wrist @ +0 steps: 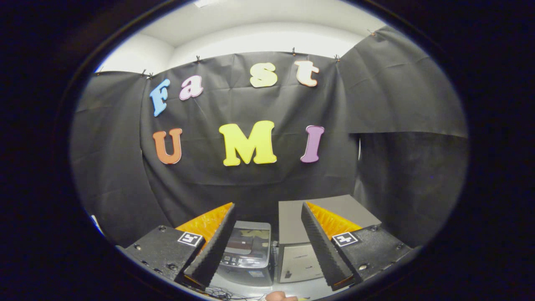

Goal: Put the clothes into the washing machine and then close the washing machine lid.

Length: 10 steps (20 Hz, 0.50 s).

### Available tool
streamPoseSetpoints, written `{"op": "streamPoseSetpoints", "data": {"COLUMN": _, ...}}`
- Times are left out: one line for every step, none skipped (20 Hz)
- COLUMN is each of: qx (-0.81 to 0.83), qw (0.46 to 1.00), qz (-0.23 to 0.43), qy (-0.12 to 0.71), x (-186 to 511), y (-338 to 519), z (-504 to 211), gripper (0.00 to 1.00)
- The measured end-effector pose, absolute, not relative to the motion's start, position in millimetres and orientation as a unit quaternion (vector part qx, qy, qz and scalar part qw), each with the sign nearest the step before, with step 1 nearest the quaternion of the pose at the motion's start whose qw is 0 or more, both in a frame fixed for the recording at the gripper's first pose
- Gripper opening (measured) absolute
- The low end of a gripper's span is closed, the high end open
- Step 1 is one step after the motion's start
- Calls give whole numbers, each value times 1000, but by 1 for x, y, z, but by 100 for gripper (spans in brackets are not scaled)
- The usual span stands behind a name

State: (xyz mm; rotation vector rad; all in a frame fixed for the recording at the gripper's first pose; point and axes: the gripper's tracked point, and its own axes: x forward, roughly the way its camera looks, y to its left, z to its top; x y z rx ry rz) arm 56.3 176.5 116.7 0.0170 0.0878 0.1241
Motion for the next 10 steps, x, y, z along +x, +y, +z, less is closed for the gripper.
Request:
{"op": "streamPoseSetpoints", "data": {"qx": 11, "qw": 997, "qz": 60, "qy": 41, "x": 48, "y": 172, "z": 115, "gripper": 98}}
{"op": "streamPoseSetpoints", "data": {"qx": 12, "qw": 997, "qz": 64, "qy": 40, "x": 40, "y": 172, "z": 111, "gripper": 98}}
{"op": "streamPoseSetpoints", "data": {"qx": 4, "qw": 997, "qz": 67, "qy": 39, "x": 34, "y": 170, "z": 105, "gripper": 98}}
{"op": "streamPoseSetpoints", "data": {"qx": -4, "qw": 997, "qz": 66, "qy": 32, "x": 29, "y": 165, "z": 105, "gripper": 98}}
{"op": "streamPoseSetpoints", "data": {"qx": -10, "qw": 997, "qz": 67, "qy": 24, "x": 26, "y": 164, "z": 107, "gripper": 98}}
{"op": "streamPoseSetpoints", "data": {"qx": -10, "qw": 997, "qz": 73, "qy": 24, "x": 22, "y": 166, "z": 104, "gripper": 98}}
{"op": "streamPoseSetpoints", "data": {"qx": -6, "qw": 996, "qz": 82, "qy": 23, "x": 18, "y": 169, "z": 103, "gripper": 98}}
{"op": "streamPoseSetpoints", "data": {"qx": -3, "qw": 996, "qz": 88, "qy": 24, "x": 18, "y": 170, "z": 104, "gripper": 98}}
{"op": "streamPoseSetpoints", "data": {"qx": -3, "qw": 996, "qz": 90, "qy": 28, "x": 18, "y": 169, "z": 103, "gripper": 98}}
{"op": "streamPoseSetpoints", "data": {"qx": -2, "qw": 995, "qz": 91, "qy": 28, "x": 17, "y": 168, "z": 103, "gripper": 98}}
